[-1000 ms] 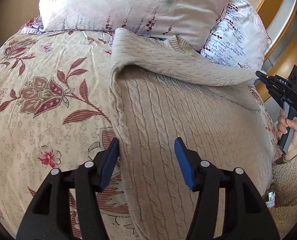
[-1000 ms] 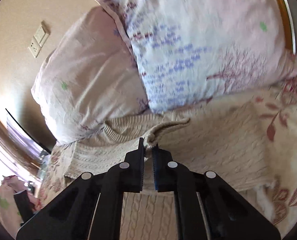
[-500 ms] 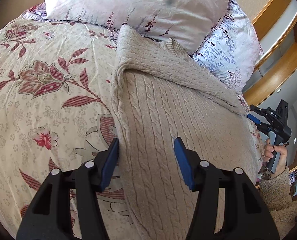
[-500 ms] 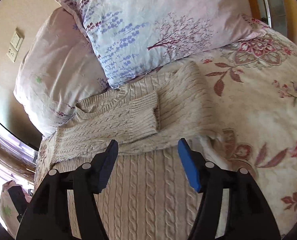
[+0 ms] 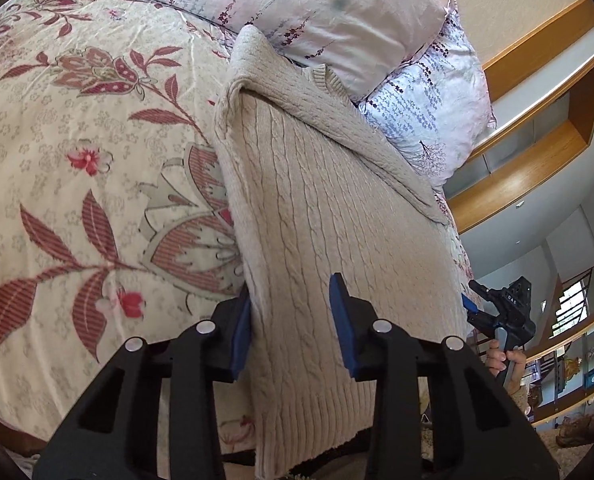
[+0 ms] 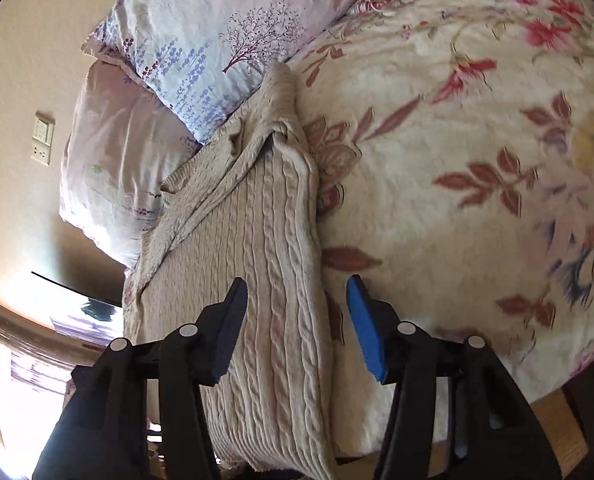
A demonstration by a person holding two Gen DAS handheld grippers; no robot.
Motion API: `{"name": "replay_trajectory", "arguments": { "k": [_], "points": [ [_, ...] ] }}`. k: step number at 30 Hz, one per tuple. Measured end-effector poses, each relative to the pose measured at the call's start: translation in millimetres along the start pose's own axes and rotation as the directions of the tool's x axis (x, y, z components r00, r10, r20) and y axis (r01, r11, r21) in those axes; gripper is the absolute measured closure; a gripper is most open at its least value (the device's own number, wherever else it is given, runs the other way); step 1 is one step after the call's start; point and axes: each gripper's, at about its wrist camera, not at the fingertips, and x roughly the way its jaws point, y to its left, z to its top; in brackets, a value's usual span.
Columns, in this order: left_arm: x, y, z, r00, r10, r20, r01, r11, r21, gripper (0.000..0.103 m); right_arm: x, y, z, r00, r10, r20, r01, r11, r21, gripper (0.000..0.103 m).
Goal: Fold small clothes
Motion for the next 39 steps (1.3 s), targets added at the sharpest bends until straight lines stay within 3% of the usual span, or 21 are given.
{"name": "replay_trajectory", "arguments": {
  "k": [7, 11, 14, 16, 18, 22, 27, 33, 39],
  "points": [
    [-4.3, -6.1, -24.9, 0.998, -0.058, -0.029, 0.058, 0.998, -0.012, 0.074, -4.9, -6.6, -36.4, 0.987, 0.138, -0.077, -0.137, 0.990, 0.020, 0.064],
    [-5.3, -9.2, -35.2, 0.996, -0.075, -0.040, 0.074, 0.997, -0.013, 0.077, -5.9, -3.4, -52.9, 0.983, 0.151, -0.105, -0.154, 0.988, -0.018, 0.076],
    [-5.9, -12.9, -38.4, 0.998, -0.048, -0.042, 0.048, 0.999, 0.012, 0.082, -7.1, 3.5, -58.6, 0.983, 0.147, -0.113, -0.155, 0.986, -0.061, 0.084],
    [-5.5, -15.1, -38.4, 0.999, -0.024, -0.041, 0.025, 0.999, 0.026, 0.090, -9.2, 12.9, -59.1, 0.986, 0.136, -0.093, -0.145, 0.984, -0.107, 0.093],
    [-5.8, -17.3, -36.5, 0.999, -0.017, -0.036, 0.018, 0.999, 0.038, 0.096, -15.2, 24.8, -57.3, 0.990, 0.132, -0.043, -0.137, 0.978, -0.159, 0.094],
    [-11.4, -28.7, -27.3, 1.000, 0.007, 0.007, -0.007, 0.995, 0.101, 0.097, -31.7, 49.0, -46.4, 0.987, 0.141, 0.077, -0.117, 0.958, -0.261, 0.095],
    [-33.4, -37.9, 7.4, 0.992, 0.002, 0.129, -0.020, 0.991, 0.132, 0.097, -48.2, 76.3, -25.9, 0.962, 0.152, 0.225, -0.063, 0.931, -0.358, 0.095],
    [-51.4, -51.2, 73.9, 0.958, 0.003, 0.288, -0.041, 0.992, 0.123, 0.097, -46.6, 102.3, 4.8, 0.923, 0.159, 0.351, 0.003, 0.908, -0.419, 0.095],
    [-24.4, -74.3, 140.0, 0.937, 0.059, 0.343, -0.114, 0.983, 0.141, 0.097, -20.8, 127.7, 41.5, 0.897, 0.109, 0.428, 0.106, 0.888, -0.448, 0.095]
  ]
}}
